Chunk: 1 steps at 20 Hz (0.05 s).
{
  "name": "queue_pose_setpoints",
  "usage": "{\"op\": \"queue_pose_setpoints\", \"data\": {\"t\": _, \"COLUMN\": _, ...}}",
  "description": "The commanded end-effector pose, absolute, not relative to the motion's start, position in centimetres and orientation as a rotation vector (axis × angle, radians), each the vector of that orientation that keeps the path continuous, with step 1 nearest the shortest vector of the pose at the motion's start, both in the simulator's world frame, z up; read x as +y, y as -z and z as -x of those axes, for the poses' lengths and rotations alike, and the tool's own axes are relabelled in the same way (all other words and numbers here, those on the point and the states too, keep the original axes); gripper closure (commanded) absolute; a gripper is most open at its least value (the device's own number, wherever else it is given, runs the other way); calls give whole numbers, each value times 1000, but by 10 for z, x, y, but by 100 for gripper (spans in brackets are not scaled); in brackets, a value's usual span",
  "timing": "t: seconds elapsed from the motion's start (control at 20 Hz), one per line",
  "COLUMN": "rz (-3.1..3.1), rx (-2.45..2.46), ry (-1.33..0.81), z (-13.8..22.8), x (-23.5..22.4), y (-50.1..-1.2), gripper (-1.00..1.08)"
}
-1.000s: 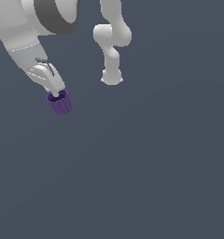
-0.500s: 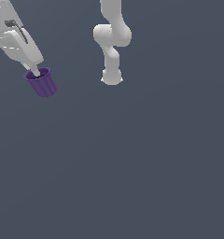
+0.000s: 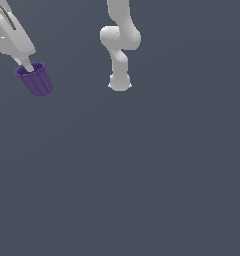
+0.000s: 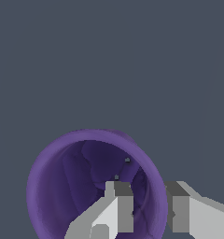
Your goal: Pick up the object and move it to a goal position.
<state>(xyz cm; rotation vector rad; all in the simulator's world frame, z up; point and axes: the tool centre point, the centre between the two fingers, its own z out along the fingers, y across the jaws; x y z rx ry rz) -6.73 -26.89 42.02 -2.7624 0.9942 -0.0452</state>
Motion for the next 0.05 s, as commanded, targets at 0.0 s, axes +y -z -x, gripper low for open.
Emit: {"op": "queue_pose_setpoints", "data": {"t": 0.0, "rz": 2762, "rx": 993, "ry": 47, "z": 67, "x": -270, "y": -423, "gripper": 108}}
